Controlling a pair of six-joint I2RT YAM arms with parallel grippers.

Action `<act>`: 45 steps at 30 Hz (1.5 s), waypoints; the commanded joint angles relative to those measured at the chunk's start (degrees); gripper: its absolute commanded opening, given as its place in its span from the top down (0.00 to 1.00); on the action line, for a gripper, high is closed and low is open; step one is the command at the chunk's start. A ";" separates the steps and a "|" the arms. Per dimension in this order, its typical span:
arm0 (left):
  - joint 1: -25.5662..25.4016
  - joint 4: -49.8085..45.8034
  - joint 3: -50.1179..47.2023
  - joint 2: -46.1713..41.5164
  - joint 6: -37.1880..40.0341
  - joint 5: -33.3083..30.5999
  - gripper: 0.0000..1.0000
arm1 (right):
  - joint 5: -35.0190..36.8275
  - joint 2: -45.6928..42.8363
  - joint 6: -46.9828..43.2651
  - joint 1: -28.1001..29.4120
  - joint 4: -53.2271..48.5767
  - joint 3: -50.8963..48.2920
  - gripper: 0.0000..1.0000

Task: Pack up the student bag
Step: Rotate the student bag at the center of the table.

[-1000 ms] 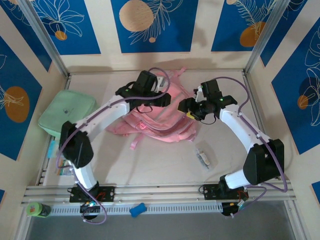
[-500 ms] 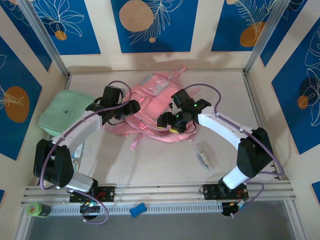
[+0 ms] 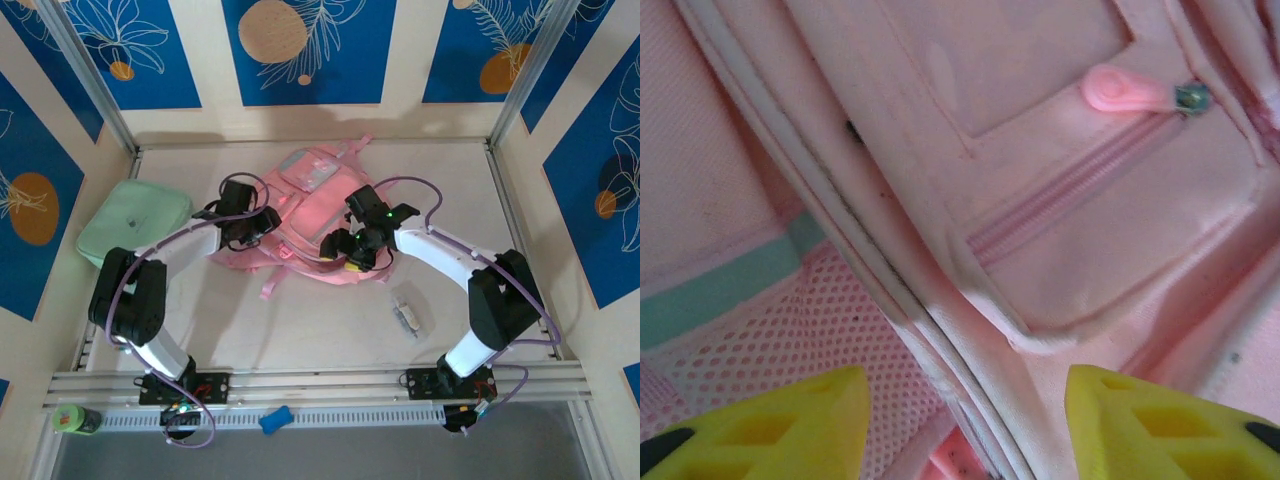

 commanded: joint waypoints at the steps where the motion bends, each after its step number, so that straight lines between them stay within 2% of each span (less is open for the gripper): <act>1: 0.38 4.65 -1.55 1.27 -4.21 -1.35 0.49 | -0.95 -0.80 0.44 -1.16 0.86 -1.54 0.31; 9: -2.21 8.39 -4.13 1.75 -12.84 -3.10 0.59 | -1.06 -0.93 0.10 -2.58 1.33 -2.04 0.31; 19: -5.59 10.28 -5.83 2.75 -18.89 -6.03 0.69 | -0.99 -2.21 -0.23 -3.88 0.98 -2.75 0.31; 26: -5.83 11.28 -10.66 0.24 -21.72 -8.40 0.70 | -0.59 -3.69 0.23 -4.17 1.22 -3.88 0.31; 31: -5.15 16.88 -10.03 4.51 -23.34 -5.24 0.72 | -0.64 -2.96 -0.15 -4.02 0.71 -2.75 0.31; 34: -4.91 20.10 -8.81 6.01 -23.90 -5.08 0.81 | 0.21 -3.16 -0.42 -3.84 0.12 -2.44 0.31; 40: -5.26 18.22 -7.01 3.78 -24.48 -4.45 1.00 | 2.91 -2.77 -1.64 -2.86 -3.04 -0.48 0.31; 43: -6.00 16.89 -6.97 1.26 -25.06 -5.06 1.00 | 5.01 -1.81 -2.08 -0.56 -4.66 2.29 0.31; 45: -6.61 15.54 -6.64 0.03 -26.05 -5.46 1.00 | 3.14 -0.55 -0.51 0.57 -3.36 3.05 0.33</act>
